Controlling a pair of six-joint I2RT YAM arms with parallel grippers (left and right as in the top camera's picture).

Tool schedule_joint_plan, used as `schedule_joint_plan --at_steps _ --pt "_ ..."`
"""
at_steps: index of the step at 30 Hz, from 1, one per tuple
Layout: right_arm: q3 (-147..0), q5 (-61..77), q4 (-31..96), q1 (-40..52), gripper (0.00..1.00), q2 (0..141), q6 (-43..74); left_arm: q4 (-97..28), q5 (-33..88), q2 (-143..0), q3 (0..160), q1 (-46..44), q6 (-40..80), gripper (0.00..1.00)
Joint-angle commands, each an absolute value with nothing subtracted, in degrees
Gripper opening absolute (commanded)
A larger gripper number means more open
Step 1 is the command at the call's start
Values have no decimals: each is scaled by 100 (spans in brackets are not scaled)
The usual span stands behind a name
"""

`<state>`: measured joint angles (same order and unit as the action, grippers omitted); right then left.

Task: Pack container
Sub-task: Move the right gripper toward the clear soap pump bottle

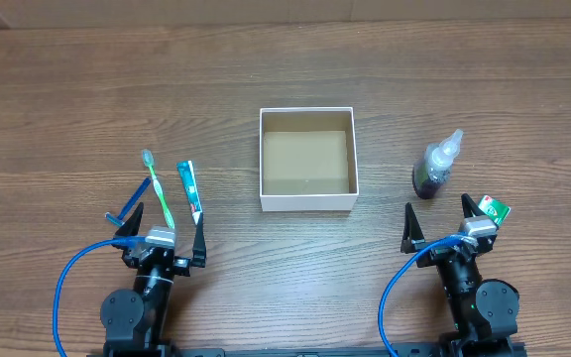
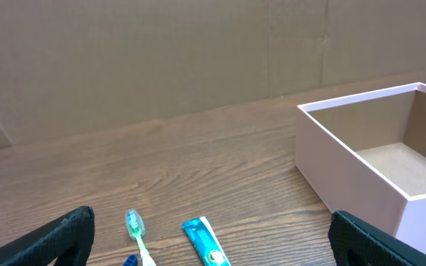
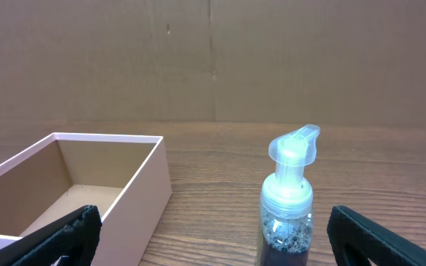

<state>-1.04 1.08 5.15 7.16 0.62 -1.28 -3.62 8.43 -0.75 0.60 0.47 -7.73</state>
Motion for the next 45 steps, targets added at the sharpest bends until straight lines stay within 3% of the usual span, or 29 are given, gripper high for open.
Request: schedule_joint_plan --at_steps 1,32,37,45 --pt "-49 -32 475 701 100 19 -134 -353 950 -30 25 32 -878 100" --pt "-49 -30 475 701 100 19 -132 -353 952 -30 25 32 -873 100" --pt "-75 -36 497 701 100 19 -130 -375 904 -32 49 36 379 100" --pt "-1404 -51 1712 701 100 613 338 -2443 902 -412 1852 36 843 100"
